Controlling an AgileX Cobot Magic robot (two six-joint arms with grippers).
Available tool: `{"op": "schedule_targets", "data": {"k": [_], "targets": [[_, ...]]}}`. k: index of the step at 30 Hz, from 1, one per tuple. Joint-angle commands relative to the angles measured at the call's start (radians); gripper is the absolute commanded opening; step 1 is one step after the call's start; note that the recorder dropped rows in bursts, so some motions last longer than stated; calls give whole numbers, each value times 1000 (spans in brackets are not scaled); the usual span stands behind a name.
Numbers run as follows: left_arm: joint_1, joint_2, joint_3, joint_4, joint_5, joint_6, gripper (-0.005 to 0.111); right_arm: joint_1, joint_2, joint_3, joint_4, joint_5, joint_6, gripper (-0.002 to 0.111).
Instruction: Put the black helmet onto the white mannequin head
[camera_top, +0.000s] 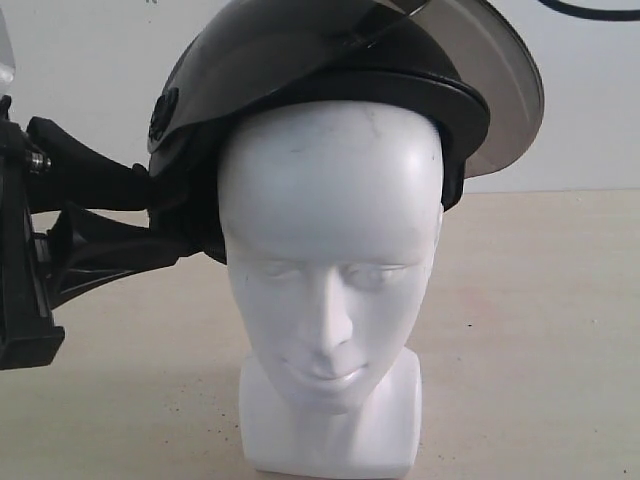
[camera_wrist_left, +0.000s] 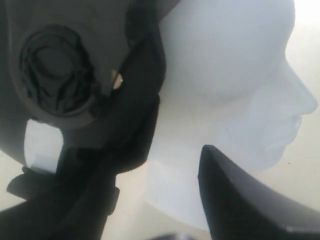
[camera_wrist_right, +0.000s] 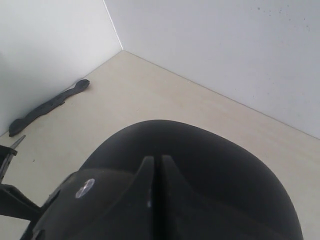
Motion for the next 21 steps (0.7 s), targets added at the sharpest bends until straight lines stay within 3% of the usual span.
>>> {"op": "schedule_targets", "data": {"k": [1, 9, 18, 21], "targets": [[0, 38, 3, -10, -17, -7, 49, 3, 16, 16, -60, 120, -5, 0], [0, 57, 3, -32, -42, -7, 27, 3, 16, 16, -60, 120, -3, 0], [0, 60, 3, -105, -62, -7, 26, 3, 16, 16, -60, 120, -5, 0], [0, 60, 3, -109, -57, -7, 17, 3, 16, 16, -60, 120, -5, 0]]}}
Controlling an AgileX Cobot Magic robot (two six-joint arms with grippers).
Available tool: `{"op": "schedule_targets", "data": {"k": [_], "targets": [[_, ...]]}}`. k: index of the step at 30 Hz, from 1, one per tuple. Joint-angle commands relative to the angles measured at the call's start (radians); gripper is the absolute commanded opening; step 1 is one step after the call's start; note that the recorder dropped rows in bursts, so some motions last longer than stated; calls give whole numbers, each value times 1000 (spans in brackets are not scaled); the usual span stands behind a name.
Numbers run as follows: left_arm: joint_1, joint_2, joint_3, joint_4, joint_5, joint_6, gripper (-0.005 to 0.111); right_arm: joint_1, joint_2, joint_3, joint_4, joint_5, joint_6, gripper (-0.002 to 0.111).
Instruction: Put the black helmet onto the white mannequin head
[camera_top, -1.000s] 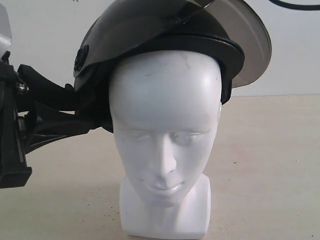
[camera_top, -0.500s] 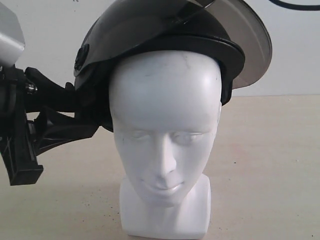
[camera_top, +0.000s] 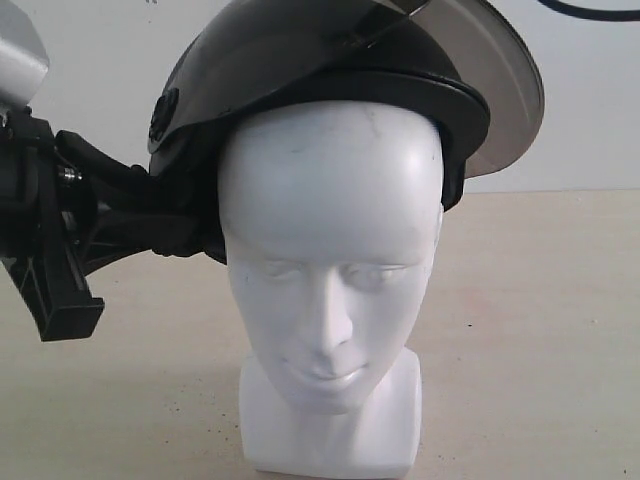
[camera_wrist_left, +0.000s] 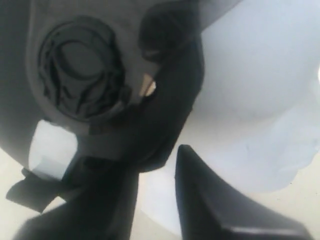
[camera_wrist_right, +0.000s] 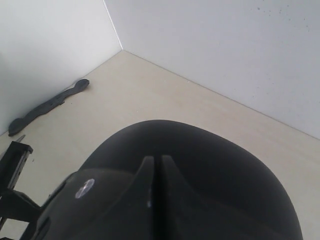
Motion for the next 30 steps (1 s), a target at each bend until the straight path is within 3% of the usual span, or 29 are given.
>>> {"op": "schedule_targets", "data": {"k": [1, 2, 17, 30], "targets": [[0, 8, 3, -28, 2, -7, 11, 3, 16, 16, -57, 120, -5, 0], [0, 8, 3, -28, 9, -7, 4, 3, 16, 16, -57, 120, -5, 0], [-5, -5, 3, 12, 159, -3, 4, 3, 16, 16, -57, 120, -5, 0], [-149, -22, 59, 16, 163, -21, 4, 3, -10, 16, -84, 214, 20, 0]]}}
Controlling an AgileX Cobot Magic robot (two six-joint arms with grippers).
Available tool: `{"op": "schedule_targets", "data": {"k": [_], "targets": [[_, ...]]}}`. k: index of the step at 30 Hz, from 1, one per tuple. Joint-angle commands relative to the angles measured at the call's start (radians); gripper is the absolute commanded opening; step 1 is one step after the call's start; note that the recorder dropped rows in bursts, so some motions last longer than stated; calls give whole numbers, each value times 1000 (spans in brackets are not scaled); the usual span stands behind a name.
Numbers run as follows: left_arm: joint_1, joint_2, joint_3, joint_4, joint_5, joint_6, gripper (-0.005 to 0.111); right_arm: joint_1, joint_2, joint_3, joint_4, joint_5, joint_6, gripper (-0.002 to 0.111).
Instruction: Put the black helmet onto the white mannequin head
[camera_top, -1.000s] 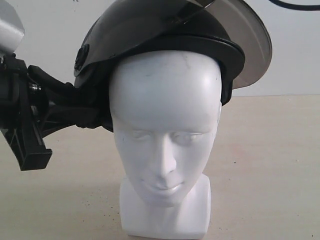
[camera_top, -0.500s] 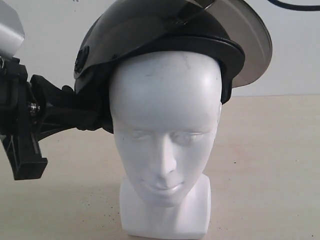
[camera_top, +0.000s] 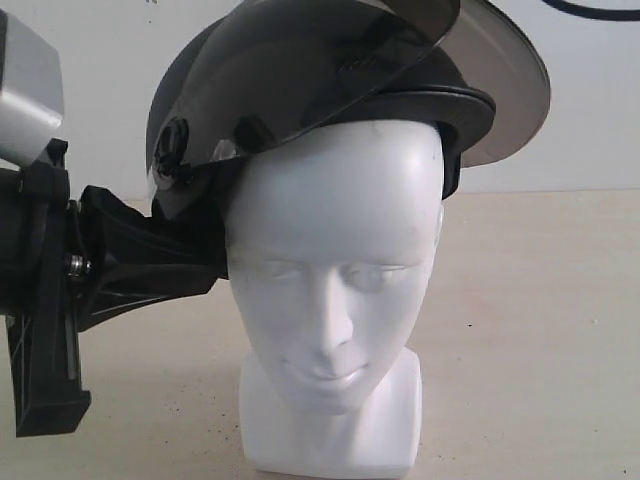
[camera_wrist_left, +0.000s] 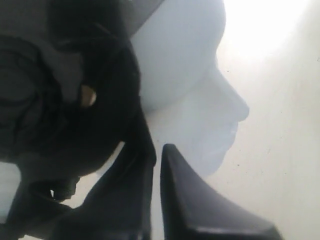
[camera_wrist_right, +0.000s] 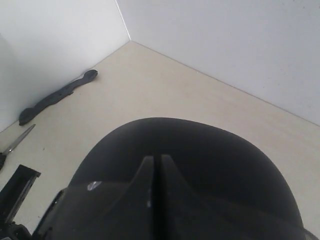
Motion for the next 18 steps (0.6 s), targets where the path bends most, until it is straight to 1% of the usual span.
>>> {"op": "schedule_targets", "data": {"k": [1, 7, 10, 13, 18], "targets": [[-52, 1, 27, -4, 87, -29, 4, 3, -19, 22, -103, 167, 27, 0], [-52, 0, 27, -6, 138, -35, 4, 3, -35, 22, -113, 228, 50, 0], [-52, 0, 27, -9, 163, -37, 4, 3, -35, 22, -114, 215, 52, 0], [-52, 0, 27, -9, 165, -37, 4, 3, -33, 22, -148, 168, 52, 0], [-52, 0, 41, -9, 165, -37, 4, 3, -11, 22, -152, 142, 47, 0]]}}
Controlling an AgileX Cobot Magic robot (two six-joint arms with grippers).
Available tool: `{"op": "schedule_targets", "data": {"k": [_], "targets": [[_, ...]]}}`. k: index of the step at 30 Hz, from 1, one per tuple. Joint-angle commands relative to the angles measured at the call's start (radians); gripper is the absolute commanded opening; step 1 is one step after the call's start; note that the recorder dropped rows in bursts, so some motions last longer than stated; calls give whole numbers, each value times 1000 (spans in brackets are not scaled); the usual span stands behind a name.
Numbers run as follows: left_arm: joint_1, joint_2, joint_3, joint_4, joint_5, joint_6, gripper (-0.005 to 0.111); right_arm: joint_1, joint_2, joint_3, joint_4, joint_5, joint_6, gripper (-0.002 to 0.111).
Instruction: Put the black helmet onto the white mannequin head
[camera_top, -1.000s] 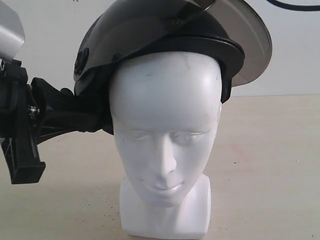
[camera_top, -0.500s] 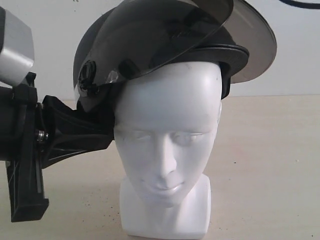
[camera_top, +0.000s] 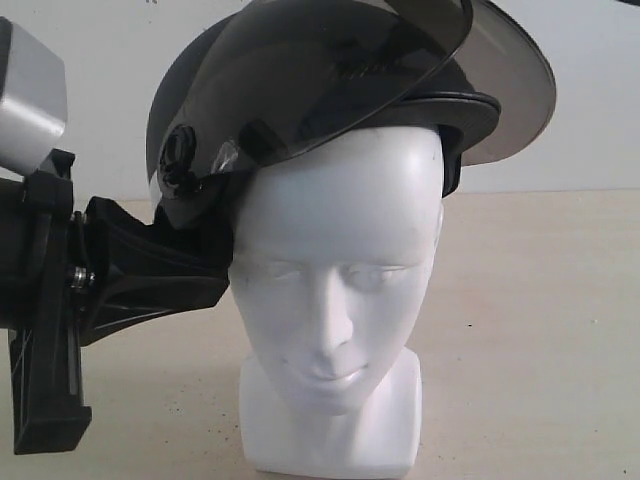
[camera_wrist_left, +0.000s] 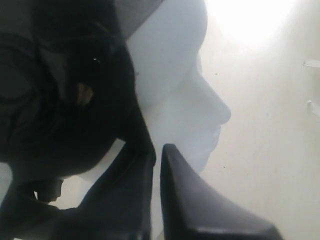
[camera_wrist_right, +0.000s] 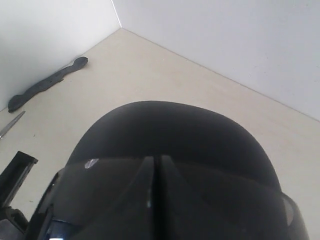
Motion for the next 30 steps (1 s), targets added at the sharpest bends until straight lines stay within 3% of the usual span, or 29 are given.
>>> {"op": "schedule_targets", "data": {"k": [1, 8, 25, 30], "targets": [[-24, 1, 38, 0, 161, -7, 4, 3, 44, 24, -71, 72, -3, 0], [-24, 1, 55, -3, 148, -7, 4, 3, 104, 21, -81, 0, -37, 0], [-24, 1, 55, -5, 131, -15, 4, 3, 103, -7, -82, 151, -35, 0], [-24, -41, 55, 138, 131, -165, 4, 3, 103, -7, -78, 151, -37, 0]]}}
